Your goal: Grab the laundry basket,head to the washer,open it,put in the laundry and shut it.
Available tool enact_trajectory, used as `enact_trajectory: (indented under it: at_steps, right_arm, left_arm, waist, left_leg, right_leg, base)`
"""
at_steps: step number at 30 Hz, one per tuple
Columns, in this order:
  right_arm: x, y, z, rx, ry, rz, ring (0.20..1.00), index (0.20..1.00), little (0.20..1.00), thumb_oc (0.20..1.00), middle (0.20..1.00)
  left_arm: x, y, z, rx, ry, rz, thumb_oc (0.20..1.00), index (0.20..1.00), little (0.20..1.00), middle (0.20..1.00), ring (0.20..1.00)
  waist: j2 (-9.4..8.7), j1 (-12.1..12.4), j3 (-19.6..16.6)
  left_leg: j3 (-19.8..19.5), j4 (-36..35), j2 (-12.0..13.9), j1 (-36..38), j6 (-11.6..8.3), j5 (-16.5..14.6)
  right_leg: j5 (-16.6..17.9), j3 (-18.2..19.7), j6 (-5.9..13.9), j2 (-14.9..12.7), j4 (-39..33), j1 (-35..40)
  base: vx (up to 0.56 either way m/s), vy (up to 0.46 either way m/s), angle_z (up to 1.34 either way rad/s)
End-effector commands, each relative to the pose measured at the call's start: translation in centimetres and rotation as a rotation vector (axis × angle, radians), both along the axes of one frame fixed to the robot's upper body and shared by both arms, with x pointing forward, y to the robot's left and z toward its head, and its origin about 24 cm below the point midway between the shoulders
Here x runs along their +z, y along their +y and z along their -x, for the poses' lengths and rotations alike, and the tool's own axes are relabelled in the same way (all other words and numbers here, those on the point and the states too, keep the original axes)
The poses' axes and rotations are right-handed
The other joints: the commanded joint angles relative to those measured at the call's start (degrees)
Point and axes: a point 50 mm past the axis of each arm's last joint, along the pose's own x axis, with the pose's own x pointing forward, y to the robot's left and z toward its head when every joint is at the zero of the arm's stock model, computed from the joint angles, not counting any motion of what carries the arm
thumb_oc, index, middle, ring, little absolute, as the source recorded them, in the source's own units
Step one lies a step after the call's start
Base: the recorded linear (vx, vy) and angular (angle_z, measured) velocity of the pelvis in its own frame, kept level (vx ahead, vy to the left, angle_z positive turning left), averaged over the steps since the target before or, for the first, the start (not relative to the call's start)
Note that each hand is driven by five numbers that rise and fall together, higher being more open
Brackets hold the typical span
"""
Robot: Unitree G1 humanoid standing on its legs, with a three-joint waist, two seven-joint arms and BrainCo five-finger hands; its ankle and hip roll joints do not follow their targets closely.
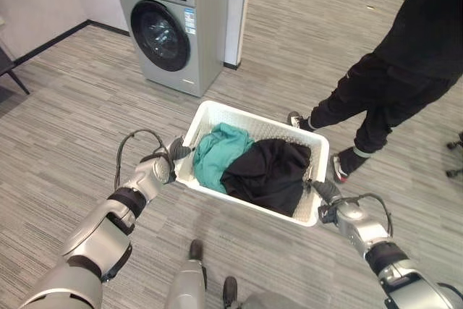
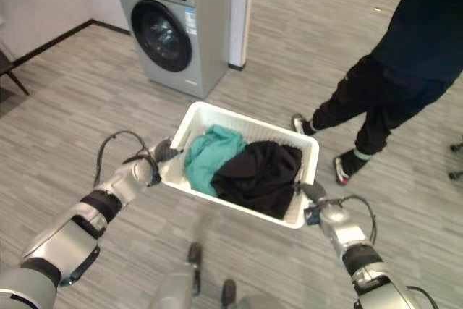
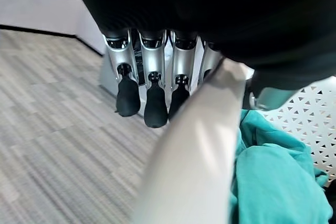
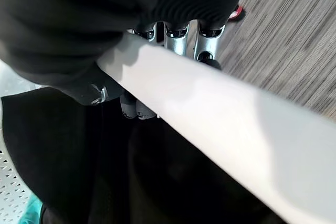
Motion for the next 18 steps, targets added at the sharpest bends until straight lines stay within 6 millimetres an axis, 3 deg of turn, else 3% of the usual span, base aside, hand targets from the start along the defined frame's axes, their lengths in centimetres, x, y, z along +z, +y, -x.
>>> enact_trajectory:
  at_steps: [1, 2, 5, 7, 8, 9, 11, 13, 16, 18]
  right_arm:
    - [3.3, -1.8, -1.3, -0.007, -0.169, 0.040, 0.200, 0.200, 0.200, 0.200, 0.200]
    - [3.2, -1.4, -1.3, 0.006, -0.168, 0.046, 0.200, 0.200, 0.200, 0.200, 0.200]
    - [2.9, -1.0, -1.2, 0.002, -0.174, 0.029, 0.200, 0.200, 0.200, 0.200, 0.200]
    - [2.6, -0.4, -1.2, 0.005, -0.176, 0.008, 0.200, 0.200, 0.200, 0.200, 0.200]
    - [2.6, -0.2, -1.3, 0.010, -0.177, 0.008, 0.200, 0.200, 0.200, 0.200, 0.200]
    - [2.6, 0.1, -1.3, 0.011, -0.183, 0.003, 0.200, 0.200, 0.200, 0.200, 0.200]
    - [2.6, 0.5, -1.5, 0.010, -0.190, -0.008, 0.200, 0.200, 0.200, 0.200, 0.200]
    - [2.7, 0.2, -1.4, -0.012, -0.200, -0.023, 0.200, 0.200, 0.200, 0.200, 0.200]
    - [2.6, -0.6, -1.2, -0.055, -0.200, -0.048, 0.200, 0.200, 0.200, 0.200, 0.200]
    - [2.7, -0.8, -1.3, -0.067, -0.204, -0.055, 0.200, 0.200, 0.200, 0.200, 0.200]
  left_arm:
    - [2.8, 0.6, -1.0, 0.027, -0.125, 0.035, 0.200, 0.200, 0.200, 0.200, 0.200]
    - [2.4, 0.7, -0.8, 0.030, -0.115, 0.052, 0.200, 0.200, 0.200, 0.200, 0.200]
    - [1.4, 1.2, -0.2, 0.045, -0.085, 0.048, 0.200, 0.200, 0.200, 0.200, 0.200]
    - [1.0, 2.1, 0.1, 0.066, -0.080, 0.040, 0.200, 0.200, 0.200, 0.200, 0.200]
    - [0.9, 2.1, 0.2, 0.062, -0.079, 0.035, 0.200, 0.200, 0.200, 0.200, 0.200]
    - [0.9, 2.0, 0.2, 0.061, -0.083, 0.037, 0.200, 0.200, 0.200, 0.200, 0.200]
    - [0.6, 2.3, 0.4, 0.074, -0.078, 0.034, 0.200, 0.200, 0.200, 0.200, 0.200]
    - [0.6, 2.5, 0.5, 0.083, -0.082, 0.035, 0.200, 0.200, 0.200, 0.200, 0.200]
    - [0.6, 2.7, 0.4, 0.080, -0.087, 0.010, 0.200, 0.200, 0.200, 0.200, 0.200]
    - [0.7, 3.1, 0.4, 0.094, -0.092, -0.003, 0.200, 0.200, 0.200, 0.200, 0.200]
  waist:
    - [0.41, 1.96, -5.01]
    - [0.77, 2.00, -6.20]
    - [-0.40, 2.50, -8.09]
    - [-1.79, 3.26, -9.04]
    - [-1.68, 3.03, -8.51]
    - [-1.17, 2.63, -7.75]
    - [0.58, 1.53, -6.77]
    - [1.67, 0.90, -6.62]
    - [2.22, -0.60, -6.35]
    - [2.74, -0.67, -6.10]
  left_leg:
    - [1.69, -0.89, -1.68, -1.36, 2.78, 7.65]
    - [3.06, -1.32, -0.55, 0.64, 3.63, 8.28]
    - [2.69, 1.97, -0.69, 2.34, 4.67, 8.74]
    - [3.26, 3.92, -1.61, 4.31, 6.18, 5.99]
    - [3.59, 4.49, -1.10, 5.53, 6.91, 5.08]
    - [3.46, 4.65, -0.46, 6.65, 7.46, 4.48]
    - [3.26, 4.50, 0.30, 9.65, 8.33, 3.19]
    - [2.54, 2.69, 0.28, 12.87, 8.68, 2.41]
    - [1.43, 2.27, -0.23, 15.80, 7.90, -0.12]
    - [1.49, 2.64, 0.55, 16.60, 7.04, -1.40]
  right_leg:
    - [-6.91, 6.99, 9.77, -1.85, 6.24, 2.43]
    - [-9.03, 7.53, 9.87, -1.80, 6.97, 3.65]
    - [-9.74, 8.82, 10.85, -3.17, 11.14, 4.86]
    - [-5.11, 9.01, 14.23, -4.75, 20.21, 2.92]
    - [0.49, 8.89, 16.68, -4.78, 27.55, -0.39]
    - [2.78, 7.93, 18.16, -4.38, 32.82, -3.07]
    - [3.15, 5.39, 18.98, -5.34, 41.46, -7.78]
    - [0.58, 2.19, 16.45, -8.38, 39.28, -11.38]
    - [-2.84, -2.27, 15.33, -12.99, 26.85, -11.81]
    - [-1.04, -4.61, 15.49, -17.11, 19.33, -14.24]
  base:
    - [0.41, 0.188, -0.42]
    - [0.27, 0.136, -0.21]
    - [0.53, 0.249, -0.15]
    - [0.39, 0.182, -0.56]
    - [0.23, 0.166, -0.70]
    - [0.16, 0.173, -0.45]
    - [0.14, 0.192, -0.03]
    - [0.24, 0.174, 0.10]
    - [0.22, 0.036, 0.17]
    - [0.13, -0.073, 0.25]
